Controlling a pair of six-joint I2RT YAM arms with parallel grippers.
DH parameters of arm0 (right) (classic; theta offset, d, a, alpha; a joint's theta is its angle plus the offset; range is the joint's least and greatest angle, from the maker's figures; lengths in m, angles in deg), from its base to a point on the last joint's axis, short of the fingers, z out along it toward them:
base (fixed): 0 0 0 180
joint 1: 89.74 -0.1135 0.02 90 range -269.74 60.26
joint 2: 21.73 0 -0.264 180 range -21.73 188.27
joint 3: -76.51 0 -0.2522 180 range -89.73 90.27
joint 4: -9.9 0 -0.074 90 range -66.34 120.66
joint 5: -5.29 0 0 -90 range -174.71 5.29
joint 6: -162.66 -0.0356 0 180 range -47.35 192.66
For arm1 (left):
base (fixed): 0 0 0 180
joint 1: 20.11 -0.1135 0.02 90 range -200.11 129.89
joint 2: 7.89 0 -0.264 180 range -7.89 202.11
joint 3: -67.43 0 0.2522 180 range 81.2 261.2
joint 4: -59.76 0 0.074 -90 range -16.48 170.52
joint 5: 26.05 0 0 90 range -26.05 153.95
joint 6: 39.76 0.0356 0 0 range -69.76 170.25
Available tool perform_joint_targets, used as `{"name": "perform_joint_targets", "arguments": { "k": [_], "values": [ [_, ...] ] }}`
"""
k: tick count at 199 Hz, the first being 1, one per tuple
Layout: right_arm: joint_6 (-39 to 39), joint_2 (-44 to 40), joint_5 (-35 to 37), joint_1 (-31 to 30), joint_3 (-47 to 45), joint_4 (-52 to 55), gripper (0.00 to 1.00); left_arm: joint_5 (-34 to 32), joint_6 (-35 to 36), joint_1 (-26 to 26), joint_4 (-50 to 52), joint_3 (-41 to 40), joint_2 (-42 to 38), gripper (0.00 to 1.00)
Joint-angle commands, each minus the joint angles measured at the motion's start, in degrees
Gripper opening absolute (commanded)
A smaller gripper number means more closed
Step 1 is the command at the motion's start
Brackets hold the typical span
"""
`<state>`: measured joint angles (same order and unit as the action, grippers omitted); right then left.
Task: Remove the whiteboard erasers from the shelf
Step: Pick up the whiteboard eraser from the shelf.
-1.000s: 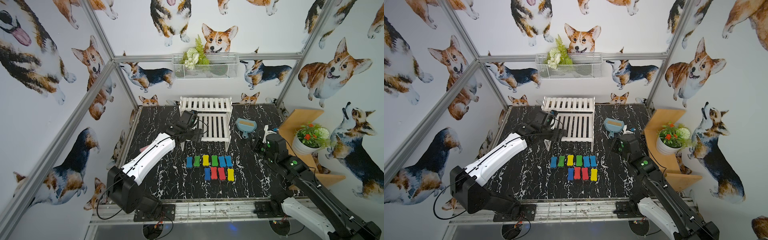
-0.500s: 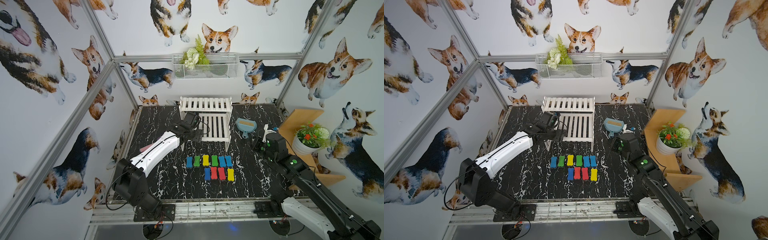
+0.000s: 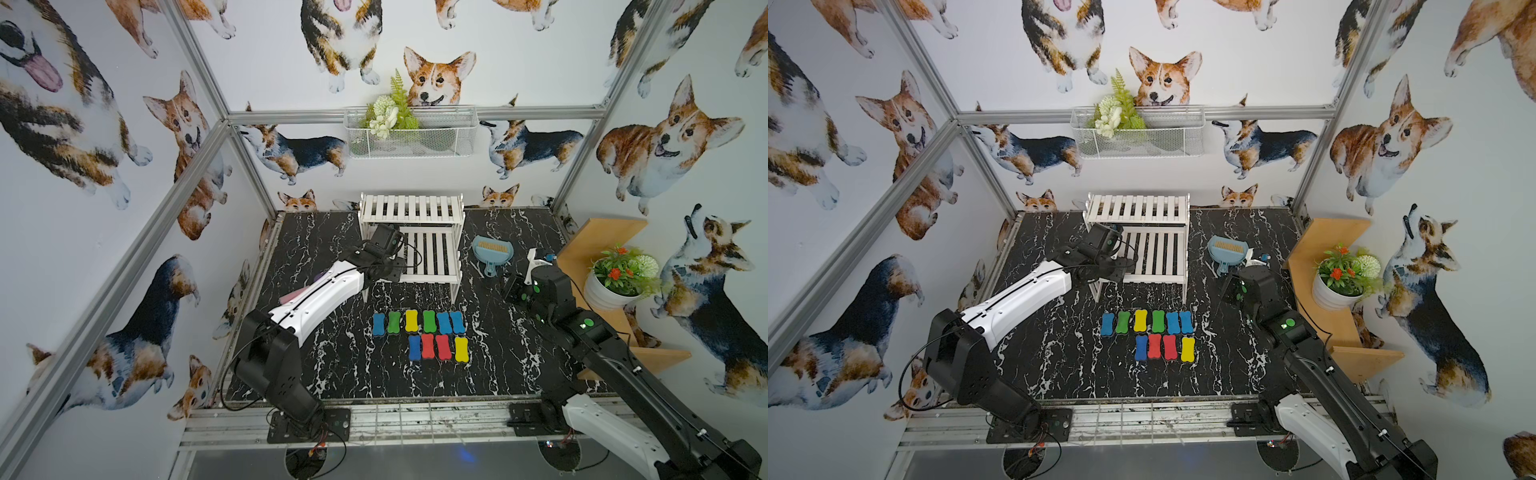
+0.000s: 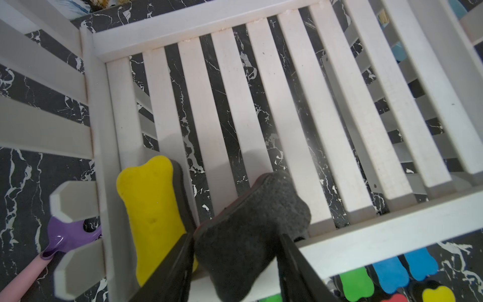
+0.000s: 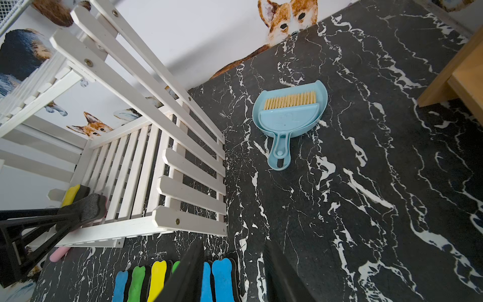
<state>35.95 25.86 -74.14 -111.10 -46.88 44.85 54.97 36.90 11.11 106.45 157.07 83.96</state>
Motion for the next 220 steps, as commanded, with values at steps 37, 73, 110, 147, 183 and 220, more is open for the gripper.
{"name": "perform_joint_targets", "arguments": {
  "k": [37,73,110,147,183,220],
  "values": [
    [0.63,-0.19,0.89,-0.08,0.05,-0.71,0.43,0.36,-0.89,0.05,-0.51,-0.31,-0.89,0.35],
    [0.68,-0.31,0.96,-0.11,-0.07,-0.62,0.43,0.62,-1.29,0.28,-0.56,-0.49,-0.62,0.25],
    [0.68,-0.52,1.39,-0.11,-0.06,-0.45,0.43,0.38,-1.7,1.27,-1.51,-1.35,-1.22,0.14],
    [0.67,-0.39,1.22,-0.08,-0.06,-0.52,0.43,-0.4,-1.95,1.73,-2.07,-1.43,-1.81,0.03],
    [0.63,-0.48,0.92,-0.12,-0.2,-0.54,0.43,0.38,-2.26,1.74,-3.01,-1.25,-2.23,0.0],
    [0.42,-0.57,0.66,-0.08,-0.31,-0.61,0.43,-0.08,-2.07,1.9,-5.01,-2.43,-3.16,0.0]
  ]
}}
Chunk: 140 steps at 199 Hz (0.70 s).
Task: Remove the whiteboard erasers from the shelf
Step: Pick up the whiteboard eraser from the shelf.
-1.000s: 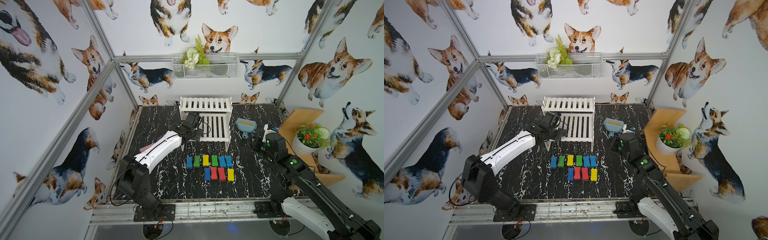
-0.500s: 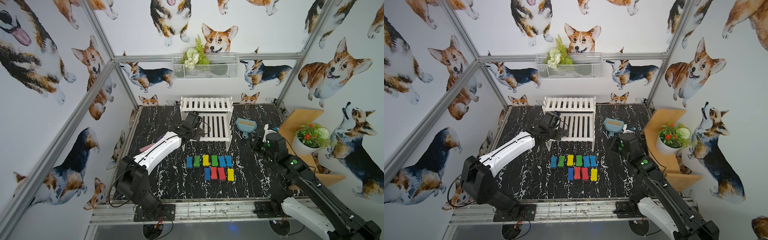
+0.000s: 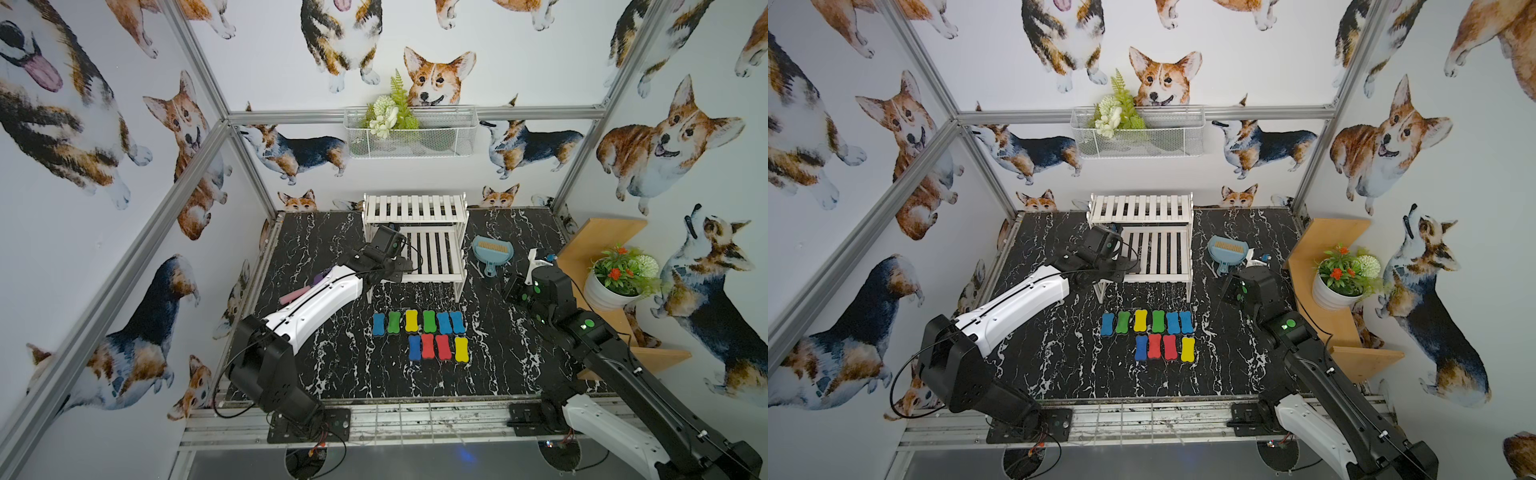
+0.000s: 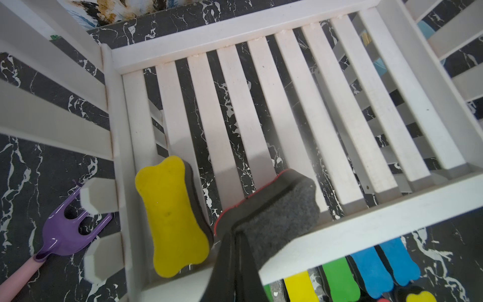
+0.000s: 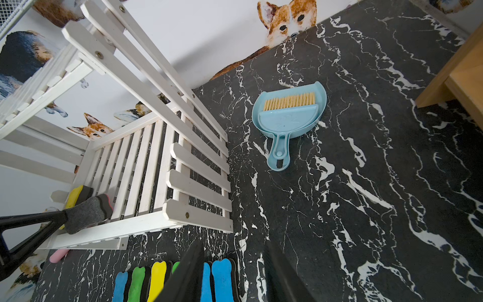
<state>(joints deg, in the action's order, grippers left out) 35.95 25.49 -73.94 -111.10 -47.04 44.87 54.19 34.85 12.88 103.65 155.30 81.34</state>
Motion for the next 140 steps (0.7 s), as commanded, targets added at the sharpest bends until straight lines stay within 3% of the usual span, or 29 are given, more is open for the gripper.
{"name": "perform_joint_targets", "arguments": {
  "k": [1,90,140],
  "values": [
    [0.42,-0.2,0.43,-0.08,-0.16,-0.64,0.43,0.71,-0.04,0.13,-2.28,-0.69,-0.59,0.0],
    [1.39,-0.5,-4.67,-0.09,-0.98,-4.08,0.43,-0.06,-0.29,0.75,-6.12,-3.3,-6.01,0.0],
    [5.14,-0.17,-30.31,-0.08,-4.09,-19.51,0.58,7.25,-0.77,0.76,-5.58,-6.08,-11.76,0.0]
  ]
}}
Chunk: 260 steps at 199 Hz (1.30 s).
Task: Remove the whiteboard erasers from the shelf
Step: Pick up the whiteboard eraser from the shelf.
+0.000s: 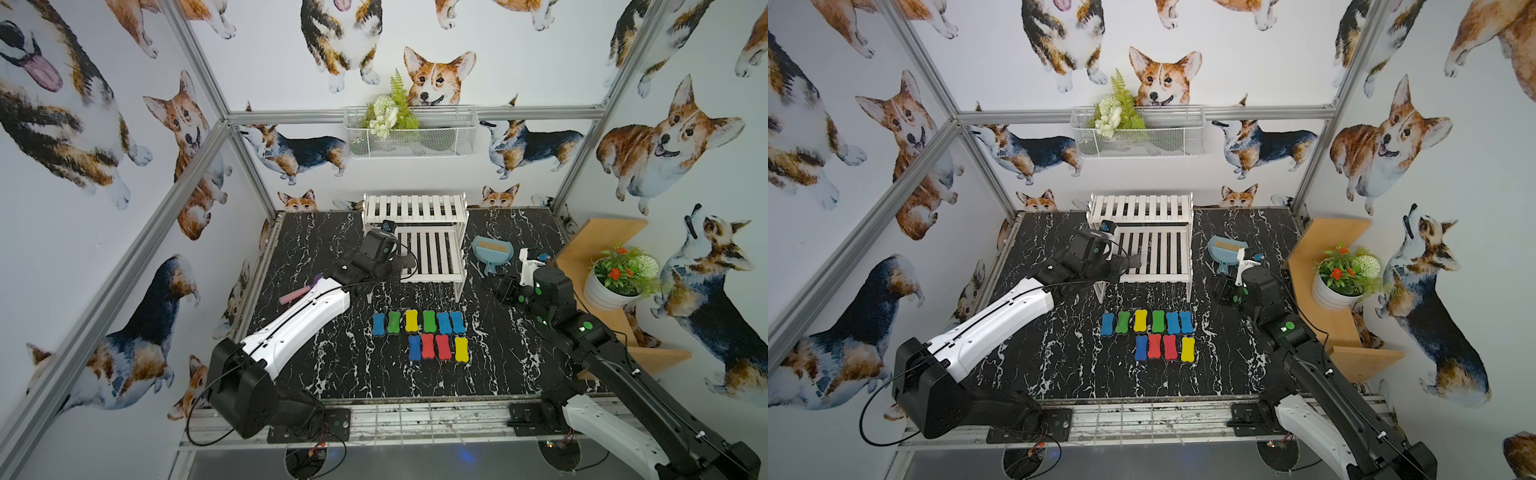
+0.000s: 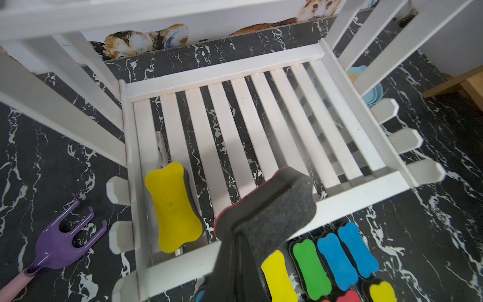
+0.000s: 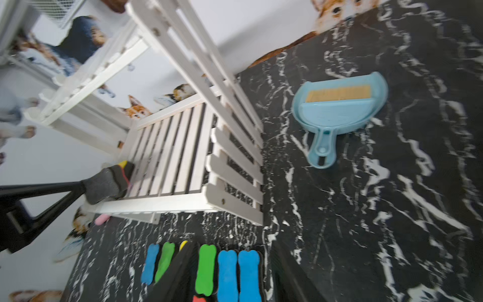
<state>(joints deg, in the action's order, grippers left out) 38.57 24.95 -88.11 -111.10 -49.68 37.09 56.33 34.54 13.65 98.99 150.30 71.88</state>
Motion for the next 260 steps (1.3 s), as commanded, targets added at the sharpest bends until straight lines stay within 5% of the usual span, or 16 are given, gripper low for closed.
{"name": "perform_joint_targets", "arguments": {
  "k": [1,52,80,175,260],
  "values": [
    [2.48,0.41,-16.7,-0.08,-1.59,-12.09,0.59,5.39,-0.47,-0.01,-0.89,-1.08,-2.41,0.0],
    [3.05,7.58,-34.66,-3.03,-1.09,-24.81,0.69,15.08,-1.32,-0.02,0.04,-6.03,-9.63,0.0],
    [7.01,12.28,-34.22,-8.47,2.09,-23.19,0.71,17.97,-2.37,-0.08,0.08,-7.62,-12.89,0.0],
    [7.47,22.16,-31.32,-13.35,6.31,-24.78,0.73,22.03,-4.11,-0.01,-0.56,-10.1,-16.97,0.0],
    [4.38,26.33,-32.28,-15.44,7.55,-30.85,0.51,23.09,-5.47,-0.01,-1.39,-12.02,-18.46,0.0]
  ]
}}
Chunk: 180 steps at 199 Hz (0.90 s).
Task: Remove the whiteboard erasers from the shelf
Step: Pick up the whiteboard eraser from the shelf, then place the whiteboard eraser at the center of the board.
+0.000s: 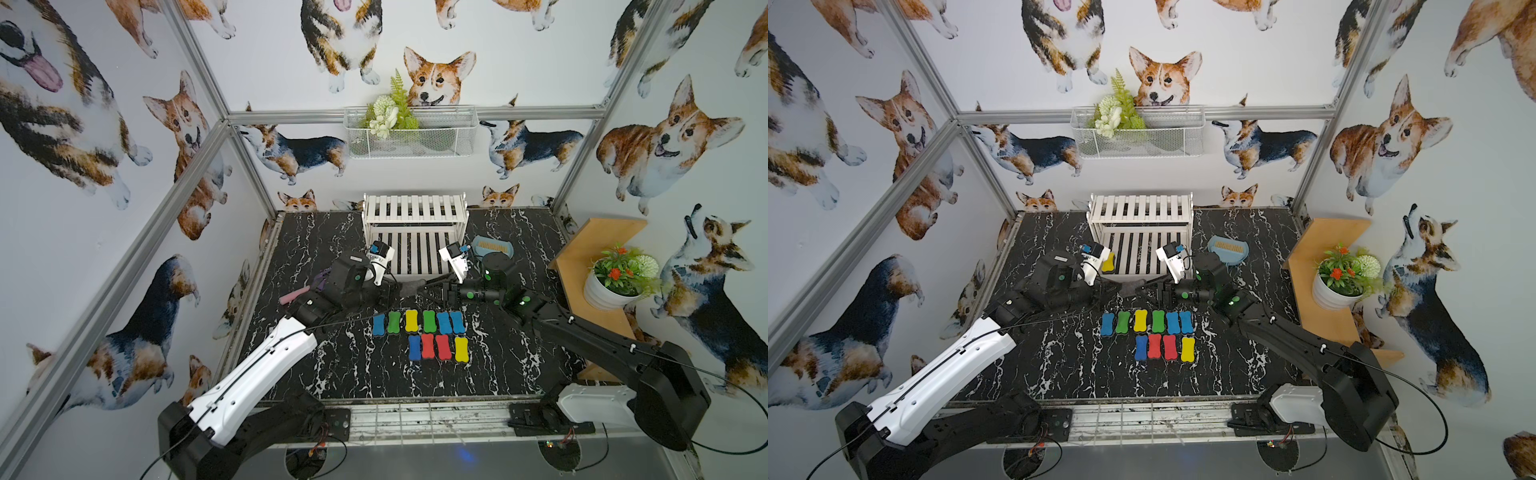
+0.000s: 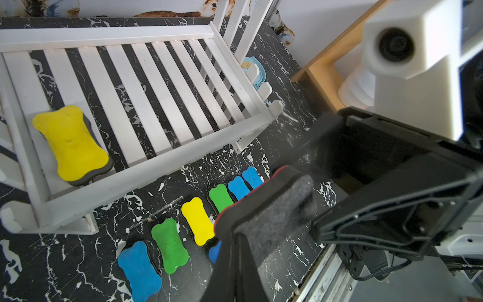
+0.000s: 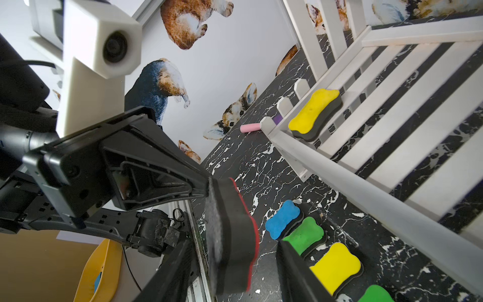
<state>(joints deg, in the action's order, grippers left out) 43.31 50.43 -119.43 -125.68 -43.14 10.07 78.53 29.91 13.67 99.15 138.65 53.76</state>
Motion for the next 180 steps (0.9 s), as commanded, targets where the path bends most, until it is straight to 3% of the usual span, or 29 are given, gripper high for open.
{"name": "perform_joint_targets", "arguments": {
  "k": [1,30,43,61,80,94,118,154,180],
  "values": [
    [-0.36,0.9,-0.96,-0.92,1.03,-3.83,0.5,0.88,-0.84,-0.03,-1.59,-0.39,-0.37,0.0],
    [-0.63,0.89,0.61,-1.32,1.27,-3.48,0.18,0.43,-2.34,0.02,-1.58,-0.35,-0.27,0.0],
    [-0.28,-0.07,1.66,-1.32,1.22,-2.34,0.14,-2.43,-3.33,-0.03,-0.06,0.0,-0.75,0.45],
    [0.53,-1.89,3.63,-1.34,1.17,0.99,0.11,-8.02,-4.23,-0.12,2.9,1.05,-3.23,0.75],
    [2.96,-4.04,8.3,-2.91,0.83,6.64,0.08,-15.31,-4.89,-0.89,7.42,3.14,-6.67,0.92],
    [6.26,-5.46,16.44,-7.09,0.68,12.03,0.07,-22.04,-4.98,-1.34,12.07,5.54,-8.59,0.99],
    [10.05,-5.8,34.23,-16.83,0.14,19.62,0.06,-30.89,-3.85,-1.66,18.08,10.01,-11.16,0.99],
    [12.14,-1.65,56.41,-32.69,0.87,22.76,0.05,-35.64,-2.34,-1.7,21.02,13.91,-12.44,0.99],
    [13.8,5.4,63.26,-40.36,3.14,24.28,0.05,-35.71,-2.52,-1.72,21.28,14.02,-11.98,0.99]
  ]
}}
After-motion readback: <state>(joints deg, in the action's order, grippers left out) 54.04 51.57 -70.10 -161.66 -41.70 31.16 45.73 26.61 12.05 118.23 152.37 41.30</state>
